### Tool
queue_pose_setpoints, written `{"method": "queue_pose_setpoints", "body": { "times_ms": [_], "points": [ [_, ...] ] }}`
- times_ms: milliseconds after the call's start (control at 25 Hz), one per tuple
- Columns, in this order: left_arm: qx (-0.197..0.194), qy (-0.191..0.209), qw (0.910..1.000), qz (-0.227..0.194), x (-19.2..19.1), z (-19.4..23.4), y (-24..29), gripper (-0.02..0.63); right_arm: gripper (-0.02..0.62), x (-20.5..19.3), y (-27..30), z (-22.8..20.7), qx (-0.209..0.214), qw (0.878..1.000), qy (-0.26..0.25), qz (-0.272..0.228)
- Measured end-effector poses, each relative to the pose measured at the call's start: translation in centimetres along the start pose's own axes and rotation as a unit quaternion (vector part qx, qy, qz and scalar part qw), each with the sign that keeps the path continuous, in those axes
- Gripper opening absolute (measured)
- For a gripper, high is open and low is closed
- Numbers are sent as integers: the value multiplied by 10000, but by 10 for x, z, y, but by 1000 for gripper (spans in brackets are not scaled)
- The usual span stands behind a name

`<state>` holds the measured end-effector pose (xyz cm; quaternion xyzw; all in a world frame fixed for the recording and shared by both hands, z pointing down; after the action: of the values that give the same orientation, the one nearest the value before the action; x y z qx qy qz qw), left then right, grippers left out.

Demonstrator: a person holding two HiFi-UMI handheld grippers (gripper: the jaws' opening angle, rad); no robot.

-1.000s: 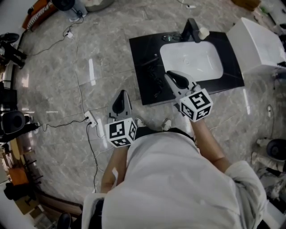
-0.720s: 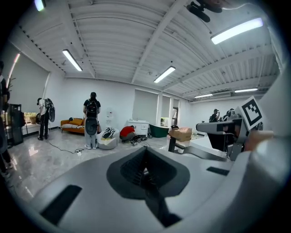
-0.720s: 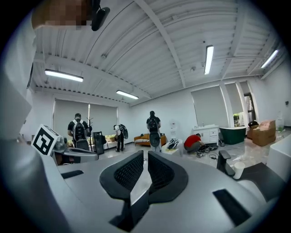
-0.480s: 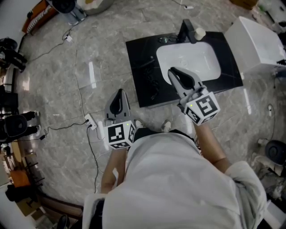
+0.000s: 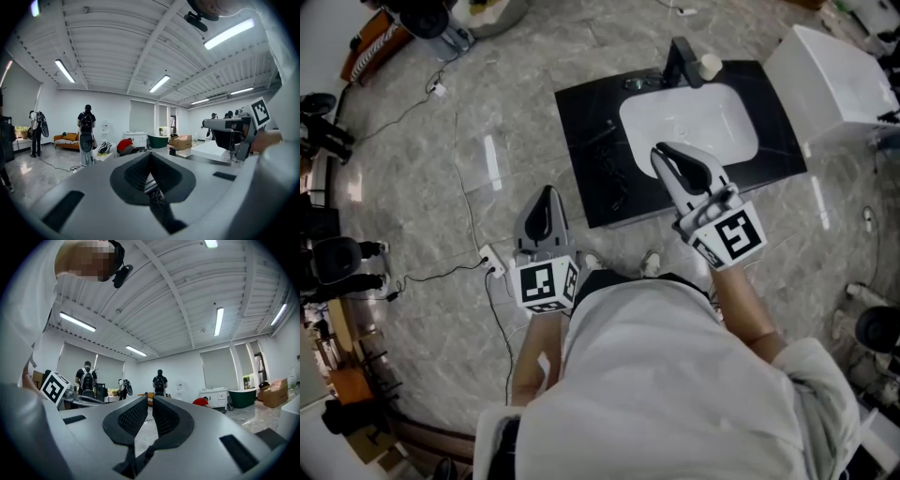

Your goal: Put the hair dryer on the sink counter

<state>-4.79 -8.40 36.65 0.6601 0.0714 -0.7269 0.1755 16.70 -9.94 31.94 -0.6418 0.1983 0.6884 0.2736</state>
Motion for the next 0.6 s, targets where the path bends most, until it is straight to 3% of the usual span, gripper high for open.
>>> {"method": "queue_pose_setpoints", "body": {
  "times_ms": [600],
  "points": [
    [-203, 87, 9997, -118, 12, 3, 1, 2, 40, 31, -9, 13, -157, 9983, -378, -406]
  ]
}}
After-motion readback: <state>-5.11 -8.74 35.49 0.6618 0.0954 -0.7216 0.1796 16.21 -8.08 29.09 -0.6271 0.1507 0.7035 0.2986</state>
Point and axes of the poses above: the fingertips, and each gripper's own axes: y forward along the fingers, z to its left, x out of its top, the point moved 4 cm from there along -y, backward along the fingers, and after that the axes turned 6 degrees about -y, right-handed, at the moved point
